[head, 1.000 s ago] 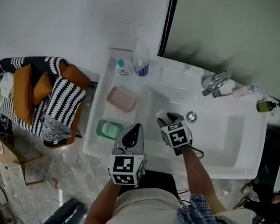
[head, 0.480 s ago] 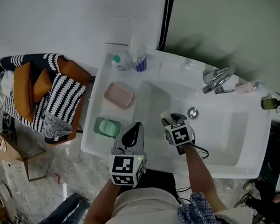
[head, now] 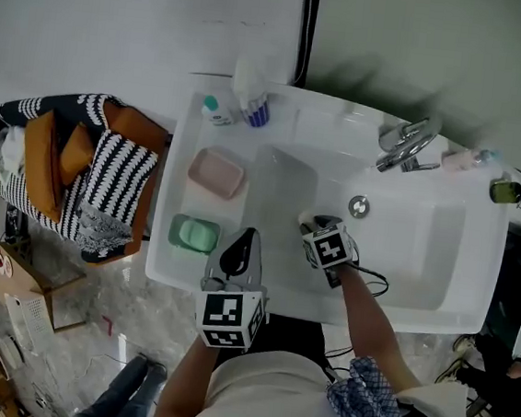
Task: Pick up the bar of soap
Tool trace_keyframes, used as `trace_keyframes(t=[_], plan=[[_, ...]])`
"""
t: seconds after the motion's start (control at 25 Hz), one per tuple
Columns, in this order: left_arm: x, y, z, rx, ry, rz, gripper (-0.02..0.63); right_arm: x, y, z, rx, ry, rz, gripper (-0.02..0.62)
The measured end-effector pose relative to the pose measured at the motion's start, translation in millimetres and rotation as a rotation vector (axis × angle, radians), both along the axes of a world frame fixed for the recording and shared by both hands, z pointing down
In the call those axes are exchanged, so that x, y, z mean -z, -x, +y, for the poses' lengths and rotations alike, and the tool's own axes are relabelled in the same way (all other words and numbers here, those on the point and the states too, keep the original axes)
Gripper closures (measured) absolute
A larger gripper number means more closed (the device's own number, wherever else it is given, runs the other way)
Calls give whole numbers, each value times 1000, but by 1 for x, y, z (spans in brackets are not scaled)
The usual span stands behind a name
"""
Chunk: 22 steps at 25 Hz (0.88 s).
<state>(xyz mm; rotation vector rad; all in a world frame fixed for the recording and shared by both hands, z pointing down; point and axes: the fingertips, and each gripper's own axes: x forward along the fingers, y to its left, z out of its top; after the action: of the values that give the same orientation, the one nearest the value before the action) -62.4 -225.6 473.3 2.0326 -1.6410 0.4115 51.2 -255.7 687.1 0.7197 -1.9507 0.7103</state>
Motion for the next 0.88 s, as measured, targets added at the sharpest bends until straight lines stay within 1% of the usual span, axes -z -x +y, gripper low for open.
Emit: trace_keyframes(t=[0.2, 0.44, 0.56, 0.64, 0.72, 0.88], plan=[[-2, 1, 2, 10, 6, -4, 600, -1, 1, -2, -3, 7, -17, 428], [-2, -2, 6, 3, 2, -6, 600, -1, 1, -2, 1, 5, -12, 426], [-1, -1, 8, 3, 3, -8, 600, -2, -1, -2, -42, 43, -12, 426], [-2, 1, 9, 5, 6, -10, 600, 0, -2, -4, -66, 68, -31, 420], [-3, 3, 10, 6, 8, -10, 600, 5, 0, -6, -51, 52, -46, 388], [-3, 2, 14, 2, 6, -2, 600, 22, 8, -6, 38, -12, -65, 351]])
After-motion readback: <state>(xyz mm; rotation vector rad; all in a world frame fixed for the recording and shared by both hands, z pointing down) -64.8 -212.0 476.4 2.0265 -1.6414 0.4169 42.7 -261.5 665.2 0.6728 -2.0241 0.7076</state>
